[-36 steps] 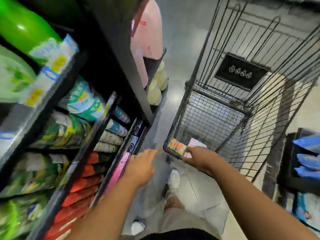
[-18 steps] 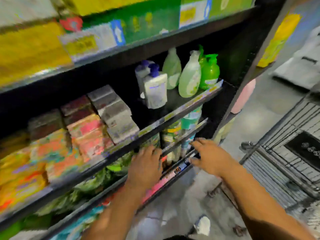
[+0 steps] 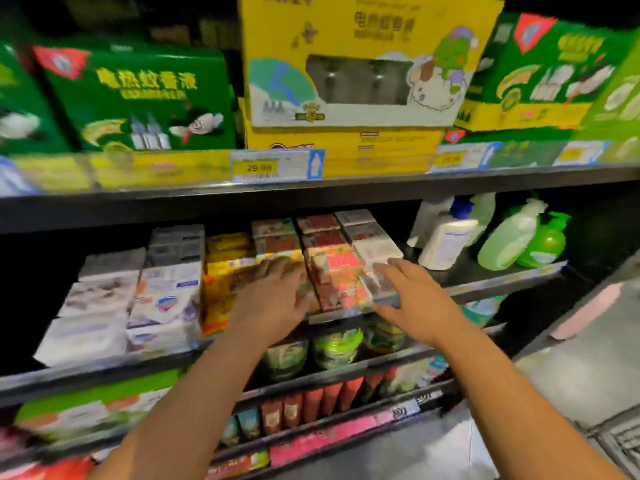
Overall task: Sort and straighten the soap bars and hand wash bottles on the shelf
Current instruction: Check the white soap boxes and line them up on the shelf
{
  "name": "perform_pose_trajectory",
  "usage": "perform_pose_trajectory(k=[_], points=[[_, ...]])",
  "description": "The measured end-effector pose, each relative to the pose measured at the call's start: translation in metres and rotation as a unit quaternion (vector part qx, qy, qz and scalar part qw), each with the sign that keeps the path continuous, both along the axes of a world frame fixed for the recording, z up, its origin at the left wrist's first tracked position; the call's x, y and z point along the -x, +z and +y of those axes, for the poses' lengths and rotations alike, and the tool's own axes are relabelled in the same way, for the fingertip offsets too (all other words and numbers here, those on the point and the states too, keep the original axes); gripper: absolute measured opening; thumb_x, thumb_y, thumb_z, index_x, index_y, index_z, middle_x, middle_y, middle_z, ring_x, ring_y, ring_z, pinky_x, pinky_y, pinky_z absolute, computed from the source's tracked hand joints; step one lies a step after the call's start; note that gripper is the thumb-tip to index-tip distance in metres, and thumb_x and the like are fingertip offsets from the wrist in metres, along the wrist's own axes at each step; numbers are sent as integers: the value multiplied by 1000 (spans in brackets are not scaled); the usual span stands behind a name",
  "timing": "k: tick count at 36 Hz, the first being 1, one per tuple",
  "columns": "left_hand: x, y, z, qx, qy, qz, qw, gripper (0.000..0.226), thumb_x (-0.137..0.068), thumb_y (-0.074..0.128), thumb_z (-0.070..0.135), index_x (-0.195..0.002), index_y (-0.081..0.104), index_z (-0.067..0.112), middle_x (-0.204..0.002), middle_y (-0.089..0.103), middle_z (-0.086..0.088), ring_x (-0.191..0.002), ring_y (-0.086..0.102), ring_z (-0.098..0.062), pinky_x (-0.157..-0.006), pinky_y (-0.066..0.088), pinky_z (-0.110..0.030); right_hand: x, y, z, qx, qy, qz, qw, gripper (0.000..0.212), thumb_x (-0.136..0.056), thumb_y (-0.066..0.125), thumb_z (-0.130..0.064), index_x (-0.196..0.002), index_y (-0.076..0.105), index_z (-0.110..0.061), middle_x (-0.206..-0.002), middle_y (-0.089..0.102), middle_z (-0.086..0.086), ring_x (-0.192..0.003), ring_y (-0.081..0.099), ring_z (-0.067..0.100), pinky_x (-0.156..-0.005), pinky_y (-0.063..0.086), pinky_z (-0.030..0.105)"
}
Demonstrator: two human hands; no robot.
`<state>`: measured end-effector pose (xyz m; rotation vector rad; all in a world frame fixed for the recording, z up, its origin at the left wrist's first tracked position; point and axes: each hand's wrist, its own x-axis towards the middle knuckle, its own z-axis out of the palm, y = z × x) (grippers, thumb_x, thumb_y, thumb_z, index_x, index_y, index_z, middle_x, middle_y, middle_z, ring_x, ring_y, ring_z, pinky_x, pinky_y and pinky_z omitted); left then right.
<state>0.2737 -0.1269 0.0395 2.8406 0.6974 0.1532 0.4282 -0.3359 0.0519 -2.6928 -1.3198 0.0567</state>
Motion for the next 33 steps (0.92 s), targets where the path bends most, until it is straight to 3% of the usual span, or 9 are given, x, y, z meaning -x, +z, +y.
perform_pose_trajectory(k=[3,5,8,11,14,17,20,26,33], points=[[-6,-5,14,24,7,20,999,68,-98,34,64,-157,16,34,-167,3,6,-153,-5,-20,-123,13,-43,-3,-1,16,9,-2,-6,1000,82,-90,69,-45,-157,25,-27,-165,18,6,-149,21,29,-117,31,41],[-17,-10,17,-4,-5,14,1000,69,-98,33,65,-157,16,35,-167,5,4,-153,-2,-21,-123,5,-42,-9,-1,21,16,-8,-8,1000,91,-88,71,-48,-159,19,-26,-166,13,8,-150,17,29,-117,30,41],[-35,-12,17,-74,-39,-4,996,66,-95,37,64,-154,23,37,-162,20,2,-149,13,-23,-121,11,-44,-22,-2,24,19,-30,17,999,103,-84,75,-51,-160,9,-28,-168,5,8,-152,13,29,-119,29,43],[-50,-12,20,-47,-37,-6,998,65,-92,45,62,-150,26,43,-162,22,5,-149,14,-23,-117,9,-50,-40,0,26,44,-36,22,998,107,-82,78,-45,-161,8,-28,-168,1,8,-153,12,30,-119,27,43],[-60,-17,28,10,10,14,1000,70,-89,44,69,-151,19,47,-167,7,4,-153,-7,-27,-118,0,-57,-58,1,29,88,-39,16,995,106,-84,78,-36,-161,5,-29,-168,-5,7,-154,7,30,-119,28,45],[-63,-31,32,2,21,40,999,76,-87,32,76,-153,10,45,-167,-8,5,-151,-22,-29,-117,-8,-62,-76,-3,36,124,-39,32,991,116,-77,82,-49,-160,3,-32,-168,-8,6,-154,2,31,-122,23,47],[-65,-39,27,-50,5,60,997,81,-83,28,81,-153,7,45,-167,-14,6,-149,-27,-29,-115,-11,-63,-89,-5,45,166,-29,40,985,124,-72,84,-55,-160,-1,-33,-168,-10,8,-154,-5,33,-124,15,50],[-87,-26,15,-3,34,111,993,77,-91,27,76,-156,3,42,-163,-29,1,-146,-31,-36,-111,-11,-72,-96,-1,65,237,-22,69,969,134,-70,88,-45,-159,-11,-32,-168,-13,4,-153,-16,35,-123,1,56],[-99,-34,11,-22,-35,105,994,64,-98,30,59,-156,13,38,-164,-23,6,-148,-29,-31,-111,-5,-75,-97,0,67,229,-40,43,972,133,-65,89,-51,-159,-3,-32,-163,4,13,-151,-2,37,-121,9,53]])
